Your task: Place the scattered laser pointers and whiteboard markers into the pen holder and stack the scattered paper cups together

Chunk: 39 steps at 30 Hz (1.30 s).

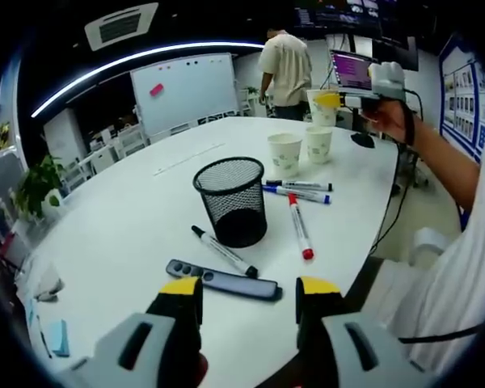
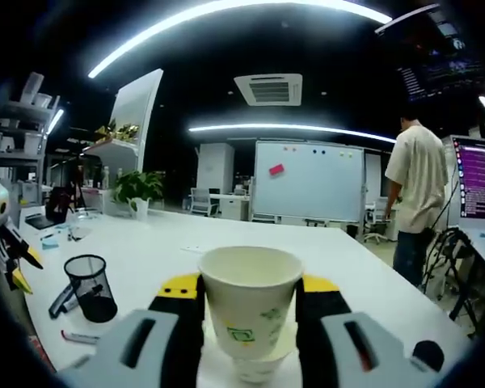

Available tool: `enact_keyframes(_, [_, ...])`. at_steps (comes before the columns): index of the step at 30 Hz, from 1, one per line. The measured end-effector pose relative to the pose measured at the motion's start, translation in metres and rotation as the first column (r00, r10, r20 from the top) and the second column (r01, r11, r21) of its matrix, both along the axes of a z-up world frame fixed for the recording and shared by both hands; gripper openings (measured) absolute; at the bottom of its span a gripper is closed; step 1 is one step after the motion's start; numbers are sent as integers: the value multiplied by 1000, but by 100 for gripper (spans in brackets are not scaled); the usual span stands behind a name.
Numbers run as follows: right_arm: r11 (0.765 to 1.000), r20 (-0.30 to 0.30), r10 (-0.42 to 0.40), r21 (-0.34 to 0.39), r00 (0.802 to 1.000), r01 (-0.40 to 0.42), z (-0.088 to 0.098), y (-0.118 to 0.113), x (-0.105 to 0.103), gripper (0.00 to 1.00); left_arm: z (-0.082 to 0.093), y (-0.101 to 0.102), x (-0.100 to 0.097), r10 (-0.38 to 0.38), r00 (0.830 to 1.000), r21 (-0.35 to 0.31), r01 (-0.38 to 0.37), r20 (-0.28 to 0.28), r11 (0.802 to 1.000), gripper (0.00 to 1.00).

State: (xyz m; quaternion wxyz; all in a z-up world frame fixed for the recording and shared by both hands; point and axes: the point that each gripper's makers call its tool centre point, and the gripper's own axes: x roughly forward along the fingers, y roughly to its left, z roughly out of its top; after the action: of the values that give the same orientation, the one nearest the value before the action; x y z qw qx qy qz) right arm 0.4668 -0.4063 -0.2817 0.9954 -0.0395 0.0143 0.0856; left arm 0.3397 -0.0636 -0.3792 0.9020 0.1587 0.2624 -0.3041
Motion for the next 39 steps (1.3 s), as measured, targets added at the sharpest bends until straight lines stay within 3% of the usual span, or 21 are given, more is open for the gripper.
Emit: enact_keyframes(39, [999, -14, -27, -20, 1000, 27, -21, -7, 16, 44, -2, 7, -2, 12, 1000, 0, -12, -4, 1000, 47])
